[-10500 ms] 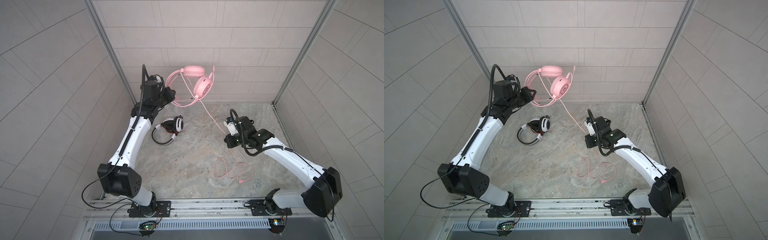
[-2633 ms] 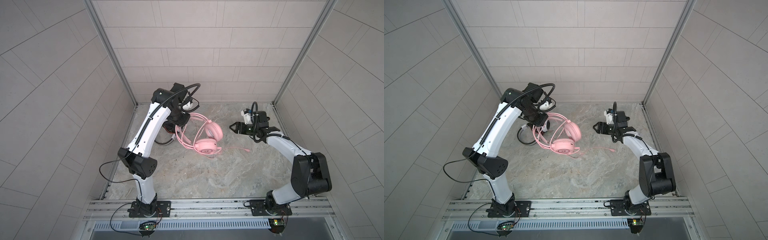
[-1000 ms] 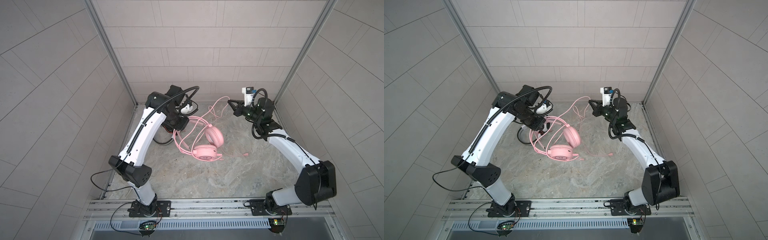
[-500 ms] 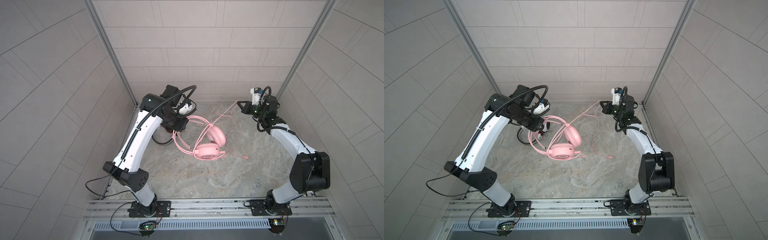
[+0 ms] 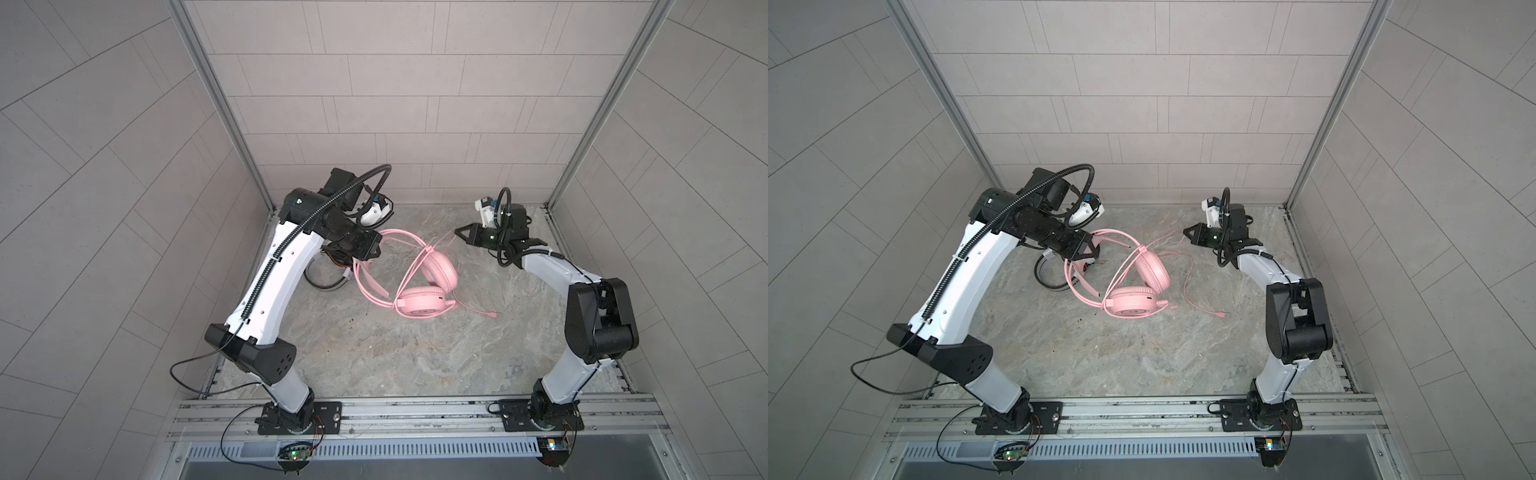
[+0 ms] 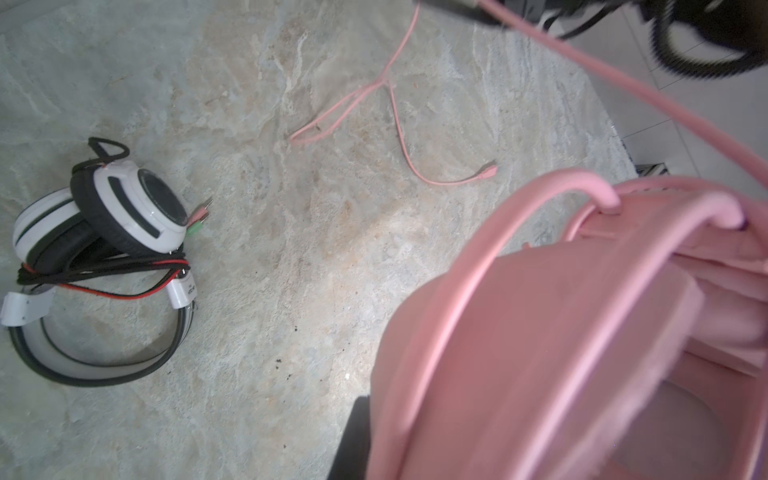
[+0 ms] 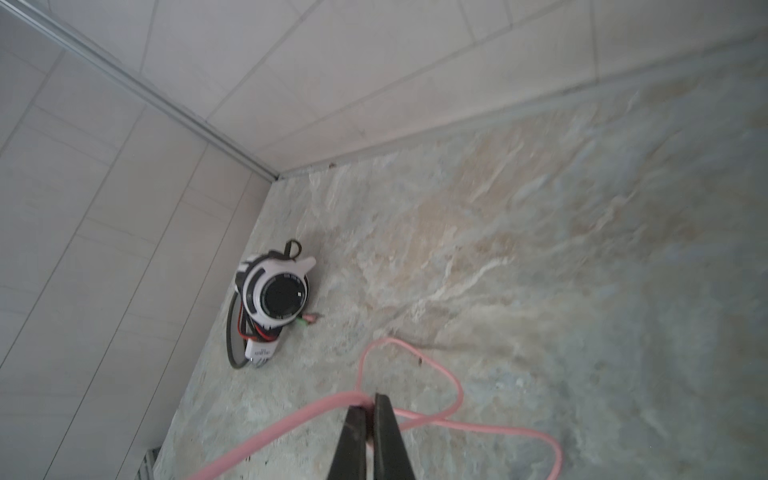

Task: Wrap the headphones
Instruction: 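Raise the pink headset with the left gripper while the right pulls the cable down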

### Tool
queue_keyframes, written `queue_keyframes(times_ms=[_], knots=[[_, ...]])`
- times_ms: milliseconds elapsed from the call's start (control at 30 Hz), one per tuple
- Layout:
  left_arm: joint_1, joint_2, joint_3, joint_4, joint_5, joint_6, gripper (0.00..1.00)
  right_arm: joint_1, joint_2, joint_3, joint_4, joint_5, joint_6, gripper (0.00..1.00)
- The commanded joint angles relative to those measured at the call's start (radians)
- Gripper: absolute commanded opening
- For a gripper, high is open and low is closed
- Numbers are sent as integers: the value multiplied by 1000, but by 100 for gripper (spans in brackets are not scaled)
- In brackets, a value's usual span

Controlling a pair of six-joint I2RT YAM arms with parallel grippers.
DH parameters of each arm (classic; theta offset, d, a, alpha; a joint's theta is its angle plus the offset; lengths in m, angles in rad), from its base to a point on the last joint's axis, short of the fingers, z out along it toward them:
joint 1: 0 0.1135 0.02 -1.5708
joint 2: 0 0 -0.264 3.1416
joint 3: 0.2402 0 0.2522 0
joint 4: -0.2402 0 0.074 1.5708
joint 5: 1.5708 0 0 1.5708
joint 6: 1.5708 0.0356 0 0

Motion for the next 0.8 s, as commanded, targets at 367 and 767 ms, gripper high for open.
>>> queue_keyframes(times_ms=[367, 767], knots=[[-3, 46, 316, 243, 241, -215, 0, 182, 173, 56, 251, -70, 61, 12], [-2, 93, 359, 284, 236, -285, 0, 214, 269, 121, 300, -95, 70, 45]])
